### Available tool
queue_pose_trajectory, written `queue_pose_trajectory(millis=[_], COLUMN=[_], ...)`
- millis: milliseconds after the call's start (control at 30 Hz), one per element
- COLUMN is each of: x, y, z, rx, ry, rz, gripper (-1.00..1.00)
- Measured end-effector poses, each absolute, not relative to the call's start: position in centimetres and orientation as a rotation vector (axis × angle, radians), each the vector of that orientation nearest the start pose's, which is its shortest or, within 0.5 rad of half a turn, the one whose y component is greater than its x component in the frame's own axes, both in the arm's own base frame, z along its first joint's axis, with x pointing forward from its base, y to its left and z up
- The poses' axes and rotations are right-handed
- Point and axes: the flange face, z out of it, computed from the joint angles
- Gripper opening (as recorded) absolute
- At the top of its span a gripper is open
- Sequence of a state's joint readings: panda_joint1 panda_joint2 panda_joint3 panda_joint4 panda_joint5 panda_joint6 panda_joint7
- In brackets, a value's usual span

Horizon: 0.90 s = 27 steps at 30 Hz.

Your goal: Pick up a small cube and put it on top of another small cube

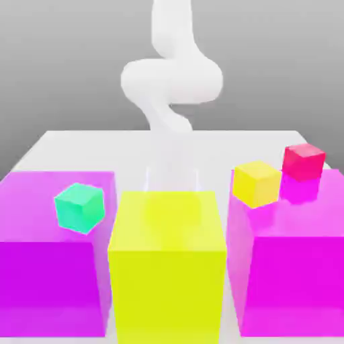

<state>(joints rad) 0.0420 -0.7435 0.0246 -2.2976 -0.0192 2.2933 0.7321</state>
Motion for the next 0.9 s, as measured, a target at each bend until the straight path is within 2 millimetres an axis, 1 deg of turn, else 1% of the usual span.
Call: queue_pose_trajectory(millis=[100, 200, 300, 367, 433, 567, 633, 733, 767, 800, 900], x=[39.1, 40.7, 41.1, 40.7, 40.0, 37.3, 35.4, 32.0, 30.4, 28.4, 22.7], y=[7.6, 12.8, 18.0, 21.4, 24.7, 30.7, 33.3, 36.7, 37.9, 39.3, 42.2], z=[65.0, 60.6, 56.1, 53.1, 50.1, 44.0, 40.9, 36.5, 35.0, 33.5, 28.8], rx=[-2.779, -2.937, -3.037, -3.069, -3.073, -2.993, -2.91, -2.732, -2.651, -2.552, -2.215], ry=[0.564, 0.201, -0.188, -0.457, -0.731, -1.28, -1.549, -1.934, -2.066, -2.206, -2.586], rz=[-0.926, -0.851, -0.767, -0.705, -0.639, -0.497, -0.421, -0.301, -0.261, -0.222, -0.09], gripper=[0.0, 0.0, 0.0, 0.0, 0.0, 0.0, 0.0, 0.0, 0.0, 0.0, 0.0])
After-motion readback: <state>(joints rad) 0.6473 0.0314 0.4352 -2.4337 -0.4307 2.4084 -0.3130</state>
